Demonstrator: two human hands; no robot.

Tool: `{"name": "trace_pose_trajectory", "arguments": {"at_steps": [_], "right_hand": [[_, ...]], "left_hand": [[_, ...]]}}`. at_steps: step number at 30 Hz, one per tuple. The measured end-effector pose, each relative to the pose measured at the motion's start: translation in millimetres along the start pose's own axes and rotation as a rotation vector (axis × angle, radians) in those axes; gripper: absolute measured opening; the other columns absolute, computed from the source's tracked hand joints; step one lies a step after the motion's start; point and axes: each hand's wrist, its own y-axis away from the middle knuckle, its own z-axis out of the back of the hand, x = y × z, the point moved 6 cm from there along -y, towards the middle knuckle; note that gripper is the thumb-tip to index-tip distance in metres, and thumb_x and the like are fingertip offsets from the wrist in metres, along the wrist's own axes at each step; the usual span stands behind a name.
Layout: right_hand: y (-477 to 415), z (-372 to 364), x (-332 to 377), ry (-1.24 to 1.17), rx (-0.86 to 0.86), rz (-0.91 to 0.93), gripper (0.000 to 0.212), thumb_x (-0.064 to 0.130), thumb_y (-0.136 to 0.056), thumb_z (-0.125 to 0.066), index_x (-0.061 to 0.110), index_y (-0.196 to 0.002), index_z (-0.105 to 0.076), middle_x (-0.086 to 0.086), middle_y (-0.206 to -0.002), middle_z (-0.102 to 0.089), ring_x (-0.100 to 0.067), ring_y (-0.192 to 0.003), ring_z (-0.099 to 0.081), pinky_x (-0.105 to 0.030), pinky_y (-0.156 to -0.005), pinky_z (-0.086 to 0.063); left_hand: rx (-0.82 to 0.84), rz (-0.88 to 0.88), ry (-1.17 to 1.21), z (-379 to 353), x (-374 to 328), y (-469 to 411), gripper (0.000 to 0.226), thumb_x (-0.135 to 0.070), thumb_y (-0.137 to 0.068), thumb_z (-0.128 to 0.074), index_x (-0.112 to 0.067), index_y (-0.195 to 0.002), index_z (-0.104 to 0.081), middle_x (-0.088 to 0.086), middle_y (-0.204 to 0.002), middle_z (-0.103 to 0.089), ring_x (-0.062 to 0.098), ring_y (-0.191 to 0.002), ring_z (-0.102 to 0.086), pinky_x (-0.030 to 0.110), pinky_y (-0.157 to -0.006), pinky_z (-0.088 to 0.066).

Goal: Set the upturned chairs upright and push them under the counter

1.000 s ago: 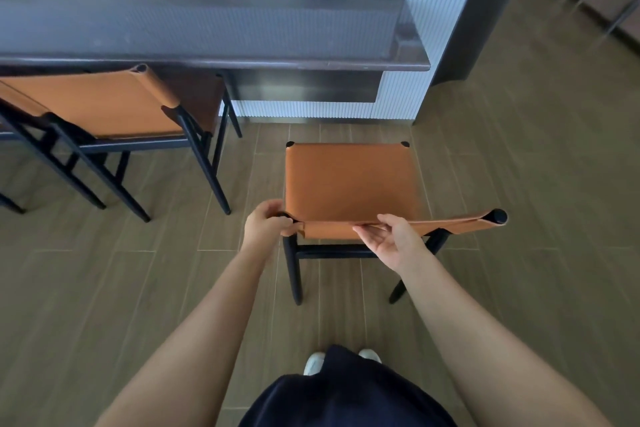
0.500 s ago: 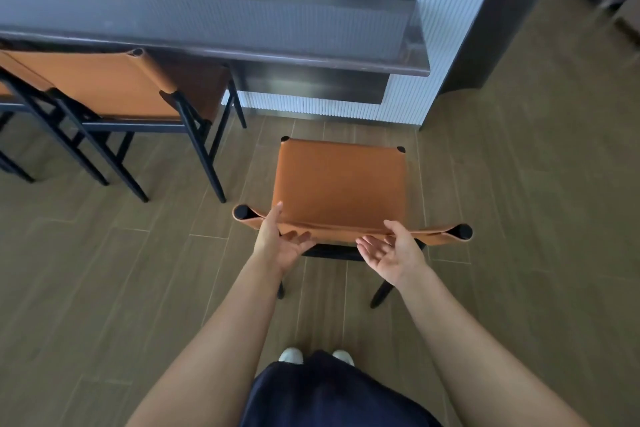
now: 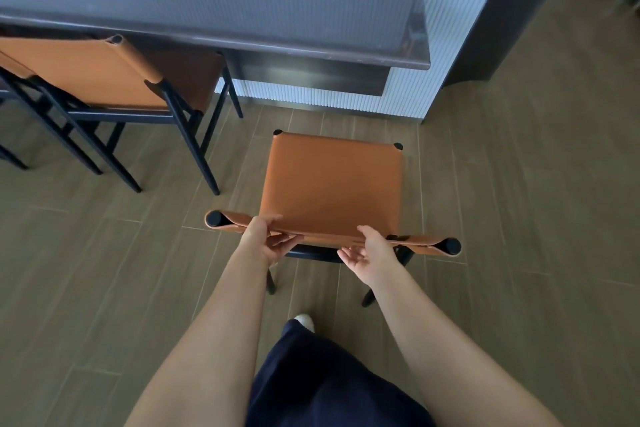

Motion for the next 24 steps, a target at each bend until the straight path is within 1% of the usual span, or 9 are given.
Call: {"name": "trace_pose_trajectory", "arguments": {"at_steps": [4, 6, 8, 11, 13, 15, 17, 20, 24], "right_hand": [[-10, -4, 16, 0.173, -0.064, 0.046, 0.048, 0.023, -0.093, -0.062, 0.011, -0.137, -0.046, -0.011, -0.135, -0.047, -0.025, -0.117, -0.05, -0.038, -0.085, -0.053], [-15, -6, 19, 0.156, -0.086, 0.027, 0.045, 0.02, -0.093, -0.062, 0.01, -0.134, -0.047, -0.012, -0.137, -0.045, -0.025, -0.113, -0.048, -0.039, -0.085, -0.052], [-21, -8, 23, 0.139, -0.11, 0.019, 0.046, 0.019, -0.093, -0.063, 0.01, -0.134, -0.047, -0.014, -0.137, -0.044, -0.025, -0.11, -0.047, -0.039, -0.086, -0.053], [-26, -18, 40, 0.182, -0.145, 0.065, 0.053, 0.023, -0.094, -0.062, 0.011, -0.141, -0.041, -0.012, -0.141, -0.041, -0.028, -0.117, -0.048, -0.037, -0.085, -0.054], [-26, -31, 61, 0.141, -0.133, 0.108, 0.049, 0.021, -0.093, -0.062, 0.01, -0.138, -0.044, -0.012, -0.135, -0.045, -0.029, -0.112, -0.052, -0.037, -0.081, -0.056], [-27, -48, 85, 0.074, -0.094, 0.154, 0.039, 0.012, -0.092, -0.061, 0.004, -0.129, -0.051, -0.014, -0.115, -0.054, -0.026, -0.095, -0.058, -0.038, -0.075, -0.058], [-26, -65, 107, 0.017, -0.052, 0.196, 0.031, 0.004, -0.09, -0.058, -0.002, -0.12, -0.055, -0.016, -0.101, -0.06, -0.025, -0.088, -0.062, -0.038, -0.072, -0.058], [-25, -86, 133, -0.113, 0.017, 0.25, 0.029, -0.004, -0.088, -0.056, -0.005, -0.117, -0.054, -0.021, -0.104, -0.062, -0.028, -0.094, -0.066, -0.04, -0.077, -0.059], [-25, -108, 161, -0.2, 0.05, 0.331, 0.039, -0.01, -0.087, -0.053, -0.006, -0.125, -0.048, -0.026, -0.109, -0.059, -0.032, -0.102, -0.064, -0.048, -0.088, -0.057]], "left_hand": [[0.002, 0.05, -0.054, -11, -12, -10, 0.023, 0.009, -0.09, -0.047, 0.008, -0.113, -0.051, 0.029, -0.1, -0.059, 0.05, -0.099, -0.06, 0.05, -0.081, -0.053], [-0.013, 0.074, -0.04, -14, -16, -13, 0.023, 0.012, -0.089, -0.045, 0.008, -0.111, -0.05, 0.027, -0.094, -0.059, 0.051, -0.105, -0.058, 0.051, -0.085, -0.053], [-0.029, 0.091, -0.031, -18, -20, -16, 0.025, 0.014, -0.088, -0.045, 0.009, -0.112, -0.051, 0.027, -0.095, -0.058, 0.05, -0.107, -0.057, 0.052, -0.088, -0.052], [-0.006, 0.11, -0.032, -31, -36, -19, 0.027, 0.015, -0.087, -0.049, 0.011, -0.114, -0.052, 0.029, -0.103, -0.059, 0.05, -0.102, -0.059, 0.051, -0.086, -0.054], [0.029, 0.092, -0.026, -46, -53, -19, 0.028, 0.014, -0.086, -0.052, 0.011, -0.114, -0.052, 0.029, -0.11, -0.06, 0.048, -0.103, -0.06, 0.05, -0.085, -0.054], [0.084, 0.069, -0.018, -66, -73, -20, 0.028, 0.014, -0.087, -0.052, 0.01, -0.114, -0.05, 0.028, -0.11, -0.059, 0.048, -0.106, -0.059, 0.05, -0.085, -0.053], [0.115, 0.053, -0.014, -84, -92, -21, 0.026, 0.015, -0.087, -0.05, 0.011, -0.113, -0.05, 0.028, -0.108, -0.059, 0.048, -0.107, -0.059, 0.051, -0.084, -0.053], [0.157, -0.001, -0.011, -106, -117, -24, 0.025, 0.017, -0.086, -0.048, 0.009, -0.109, -0.05, 0.028, -0.105, -0.06, 0.045, -0.1, -0.062, 0.048, -0.078, -0.055], [0.219, -0.063, -0.021, -131, -143, -29, 0.031, 0.018, -0.084, -0.047, 0.008, -0.113, -0.05, 0.029, -0.111, -0.061, 0.044, -0.105, -0.063, 0.047, -0.08, -0.057]]}}
